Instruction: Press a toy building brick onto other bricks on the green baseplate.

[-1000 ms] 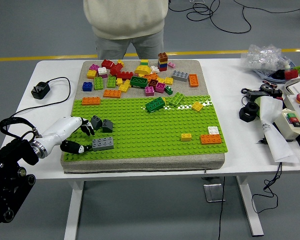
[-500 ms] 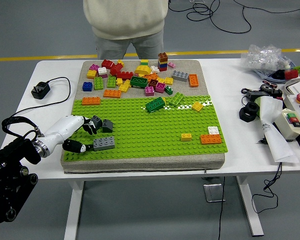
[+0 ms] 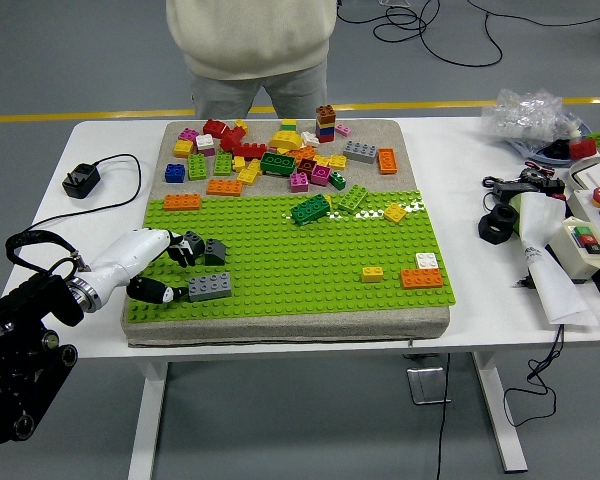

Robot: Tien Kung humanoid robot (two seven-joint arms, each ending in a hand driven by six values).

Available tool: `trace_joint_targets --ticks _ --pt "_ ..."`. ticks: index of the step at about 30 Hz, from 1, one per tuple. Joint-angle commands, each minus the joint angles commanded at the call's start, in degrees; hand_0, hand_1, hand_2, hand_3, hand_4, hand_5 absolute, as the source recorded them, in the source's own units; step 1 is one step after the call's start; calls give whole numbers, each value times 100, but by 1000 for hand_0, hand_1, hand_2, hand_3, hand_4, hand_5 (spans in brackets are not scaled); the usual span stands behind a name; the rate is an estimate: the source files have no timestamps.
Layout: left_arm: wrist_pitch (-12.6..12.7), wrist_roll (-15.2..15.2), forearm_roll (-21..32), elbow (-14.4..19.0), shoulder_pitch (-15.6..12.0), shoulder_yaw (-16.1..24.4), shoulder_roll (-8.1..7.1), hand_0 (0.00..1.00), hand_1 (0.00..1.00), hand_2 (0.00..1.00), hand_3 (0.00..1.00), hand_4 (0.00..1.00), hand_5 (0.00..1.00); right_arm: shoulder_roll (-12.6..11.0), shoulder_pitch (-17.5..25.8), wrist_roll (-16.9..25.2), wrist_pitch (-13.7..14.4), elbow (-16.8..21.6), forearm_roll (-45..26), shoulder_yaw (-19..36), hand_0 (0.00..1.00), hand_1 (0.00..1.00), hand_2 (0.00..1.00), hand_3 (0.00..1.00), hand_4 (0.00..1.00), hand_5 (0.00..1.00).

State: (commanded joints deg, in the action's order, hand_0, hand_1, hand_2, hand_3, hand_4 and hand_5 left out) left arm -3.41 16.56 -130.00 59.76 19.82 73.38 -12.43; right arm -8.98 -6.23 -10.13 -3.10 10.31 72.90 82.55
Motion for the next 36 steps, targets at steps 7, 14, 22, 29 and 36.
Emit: trace_joint_targets --ticks 7,14,22,29,36 --pt "1 1 0 -12 29 -3 7 799 590 520 509 852 68 2 -1 1 0 0 -5 2 789 725 769 782 998 697" --pt "5 0 0 17 21 28 4 800 588 519 508 850 66 3 3 2 -3 0 -5 9 789 725 769 782 998 697" --pt "-14 -8 0 229 -19 193 -59 800 587 519 508 850 69 -2 8 1 -4 0 -3 22 789 726 769 782 998 698" --pt "-134 -50 0 475 -132 209 -153 805 595 522 509 855 74 0 4 8 3 0 -8 24 789 725 769 782 998 698" --pt "-570 -207 0 987 -329 211 -233 829 716 558 522 901 130 -8 10 10 -2 0 -4 34 789 725 769 782 998 698"
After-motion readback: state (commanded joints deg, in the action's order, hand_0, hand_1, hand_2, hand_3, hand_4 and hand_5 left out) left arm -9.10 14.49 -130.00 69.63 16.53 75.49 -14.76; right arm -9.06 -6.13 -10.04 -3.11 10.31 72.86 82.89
